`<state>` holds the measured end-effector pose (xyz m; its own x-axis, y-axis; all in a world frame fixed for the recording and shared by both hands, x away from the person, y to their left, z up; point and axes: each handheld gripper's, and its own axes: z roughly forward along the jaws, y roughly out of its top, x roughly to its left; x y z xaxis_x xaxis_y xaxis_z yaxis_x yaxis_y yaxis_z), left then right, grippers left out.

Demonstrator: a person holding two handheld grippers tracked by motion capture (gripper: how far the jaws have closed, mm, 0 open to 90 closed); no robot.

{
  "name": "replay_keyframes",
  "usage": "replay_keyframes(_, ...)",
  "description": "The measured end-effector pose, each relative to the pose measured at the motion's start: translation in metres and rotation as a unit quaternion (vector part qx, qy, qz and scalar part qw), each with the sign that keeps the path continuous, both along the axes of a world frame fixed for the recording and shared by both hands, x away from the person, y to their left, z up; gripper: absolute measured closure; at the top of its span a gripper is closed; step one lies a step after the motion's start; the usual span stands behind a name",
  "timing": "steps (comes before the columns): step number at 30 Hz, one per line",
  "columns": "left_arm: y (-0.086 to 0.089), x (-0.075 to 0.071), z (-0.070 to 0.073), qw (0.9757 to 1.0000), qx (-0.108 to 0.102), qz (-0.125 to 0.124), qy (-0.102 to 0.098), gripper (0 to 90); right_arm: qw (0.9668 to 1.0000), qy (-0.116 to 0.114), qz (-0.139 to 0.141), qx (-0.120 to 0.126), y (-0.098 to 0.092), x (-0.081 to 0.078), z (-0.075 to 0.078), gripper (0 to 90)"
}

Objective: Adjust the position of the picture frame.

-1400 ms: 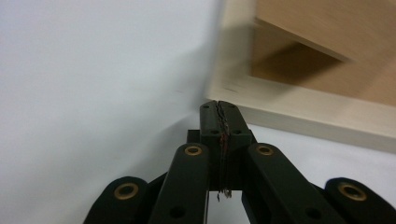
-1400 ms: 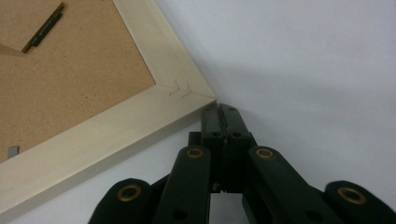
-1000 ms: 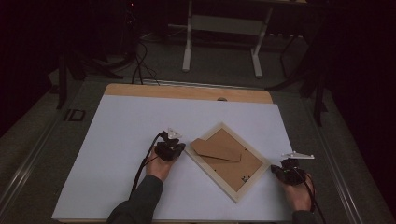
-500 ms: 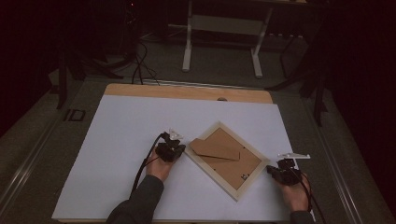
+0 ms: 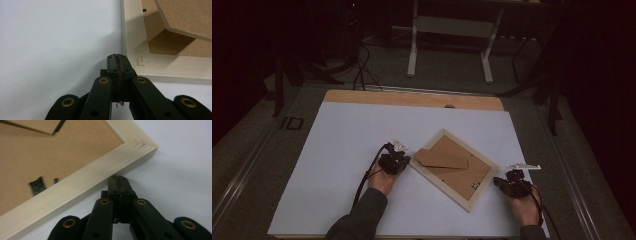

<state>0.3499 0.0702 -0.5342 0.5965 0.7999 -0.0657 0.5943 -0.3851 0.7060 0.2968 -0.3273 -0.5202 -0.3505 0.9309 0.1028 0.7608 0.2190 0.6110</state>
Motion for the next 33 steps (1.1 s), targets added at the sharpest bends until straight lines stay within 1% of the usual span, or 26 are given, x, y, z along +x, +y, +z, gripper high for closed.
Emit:
replay_keyframes(4,-0.001,-0.001,0.000,1.0000,0.000,-0.001,0.000,90.0,1.0000,-0.001,0.009,0.002,0.004,0.001,0.000,89.9)
replay_keyframes(12,0.000,-0.002,0.000,1.0000,0.002,-0.001,0.002,90.0,0.9999,-0.003,0.014,-0.001,0.008,0.001,-0.001,89.9)
replay_keyframes(20,0.002,-0.005,0.000,1.0000,-0.003,0.006,0.006,90.0,0.9998,-0.005,0.020,-0.004,0.014,0.002,-0.001,89.9)
replay_keyframes(27,0.005,-0.009,0.001,0.9999,-0.001,0.012,0.011,90.0,0.9995,-0.004,0.031,-0.004,0.017,0.006,-0.001,89.9)
replay_keyframes(31,0.006,-0.011,0.001,0.9997,-0.008,0.019,0.014,90.0,0.9993,-0.003,0.038,-0.004,0.018,0.008,-0.001,89.9)
replay_keyframes(33,0.007,-0.011,0.001,0.9997,-0.007,0.020,0.015,90.0,0.9992,-0.003,0.039,-0.003,0.018,0.009,-0.001,89.9)
